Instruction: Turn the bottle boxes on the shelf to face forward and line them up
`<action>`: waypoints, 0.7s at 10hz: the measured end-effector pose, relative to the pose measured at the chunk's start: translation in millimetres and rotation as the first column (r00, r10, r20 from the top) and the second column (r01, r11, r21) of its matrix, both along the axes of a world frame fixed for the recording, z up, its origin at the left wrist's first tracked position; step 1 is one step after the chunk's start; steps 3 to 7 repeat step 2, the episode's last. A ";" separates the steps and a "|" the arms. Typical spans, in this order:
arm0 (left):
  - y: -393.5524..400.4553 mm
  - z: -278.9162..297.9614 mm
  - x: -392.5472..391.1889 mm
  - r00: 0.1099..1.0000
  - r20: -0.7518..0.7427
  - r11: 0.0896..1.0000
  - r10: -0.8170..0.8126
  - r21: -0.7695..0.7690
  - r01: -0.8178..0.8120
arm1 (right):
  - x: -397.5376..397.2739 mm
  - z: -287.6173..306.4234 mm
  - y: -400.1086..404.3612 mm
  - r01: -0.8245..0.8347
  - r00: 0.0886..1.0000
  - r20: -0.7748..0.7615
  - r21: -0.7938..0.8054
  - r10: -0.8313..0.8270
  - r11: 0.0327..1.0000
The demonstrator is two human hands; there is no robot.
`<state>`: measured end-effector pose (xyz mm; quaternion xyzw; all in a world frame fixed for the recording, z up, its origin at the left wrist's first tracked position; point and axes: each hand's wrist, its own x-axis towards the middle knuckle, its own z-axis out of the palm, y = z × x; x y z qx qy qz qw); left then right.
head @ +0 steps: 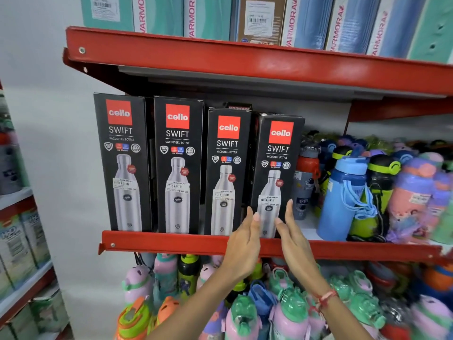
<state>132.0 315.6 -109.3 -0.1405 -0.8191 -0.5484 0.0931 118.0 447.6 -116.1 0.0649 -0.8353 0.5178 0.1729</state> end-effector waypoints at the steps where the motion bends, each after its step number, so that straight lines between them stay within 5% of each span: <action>1: -3.7 8.4 9.1 1.000 0.012 0.998 -0.012 -0.060 0.012 | 5.6 6.0 -5.0 0.029 1.000 0.010 -0.003 -0.029 1.000; 7: -12.2 26.3 20.4 0.998 -0.059 0.996 0.010 -0.089 -0.015 | 13.0 24.9 -17.1 0.080 0.994 -0.072 0.009 -0.079 0.997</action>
